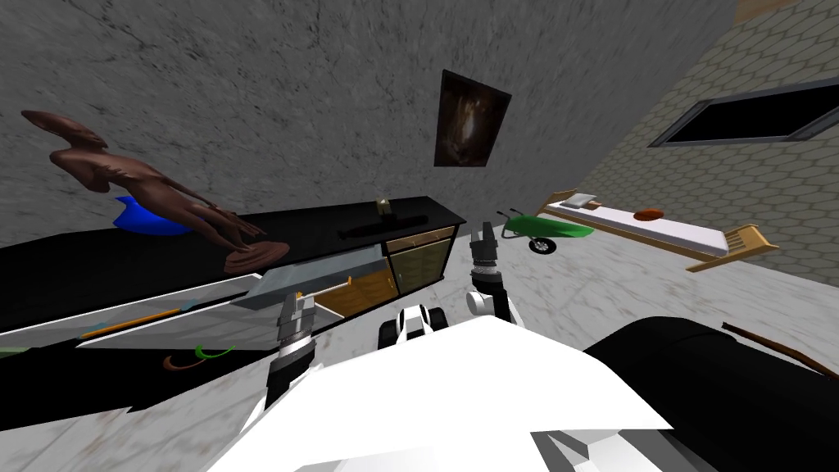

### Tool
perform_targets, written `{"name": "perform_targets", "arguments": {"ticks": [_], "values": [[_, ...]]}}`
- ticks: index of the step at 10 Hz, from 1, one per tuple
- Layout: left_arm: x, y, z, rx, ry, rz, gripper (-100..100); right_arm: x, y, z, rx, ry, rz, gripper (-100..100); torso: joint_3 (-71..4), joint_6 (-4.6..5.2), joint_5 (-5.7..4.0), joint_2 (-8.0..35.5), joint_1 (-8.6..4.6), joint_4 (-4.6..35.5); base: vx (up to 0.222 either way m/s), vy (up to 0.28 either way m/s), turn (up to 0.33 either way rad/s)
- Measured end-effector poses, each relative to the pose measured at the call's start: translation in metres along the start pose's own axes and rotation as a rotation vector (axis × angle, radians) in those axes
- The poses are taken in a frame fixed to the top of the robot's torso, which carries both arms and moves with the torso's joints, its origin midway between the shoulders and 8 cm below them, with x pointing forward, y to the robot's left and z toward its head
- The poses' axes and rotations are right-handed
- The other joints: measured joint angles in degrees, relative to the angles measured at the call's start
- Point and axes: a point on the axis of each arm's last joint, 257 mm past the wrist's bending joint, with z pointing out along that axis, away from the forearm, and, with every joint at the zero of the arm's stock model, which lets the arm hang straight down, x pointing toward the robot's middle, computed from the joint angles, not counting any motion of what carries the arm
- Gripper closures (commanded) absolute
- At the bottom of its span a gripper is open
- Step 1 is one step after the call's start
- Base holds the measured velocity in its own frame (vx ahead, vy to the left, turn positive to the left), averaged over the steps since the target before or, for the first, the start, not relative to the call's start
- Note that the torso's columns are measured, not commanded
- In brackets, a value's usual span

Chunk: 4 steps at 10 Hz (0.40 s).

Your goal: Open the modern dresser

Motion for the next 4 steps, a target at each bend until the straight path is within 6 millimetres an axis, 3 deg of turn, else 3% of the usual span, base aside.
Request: {"name": "perform_targets", "arguments": {"ticks": [4], "values": [[-0.0004,0.0078,-0.0055,-0.027,-0.002,0.000,0,0.0000,0.0000,0.0000,0.000,0.000,0.000,0,-0.2,0.02,0.33,-0.4,0.33,-0.3,0.000,0.000,0.000]]}}
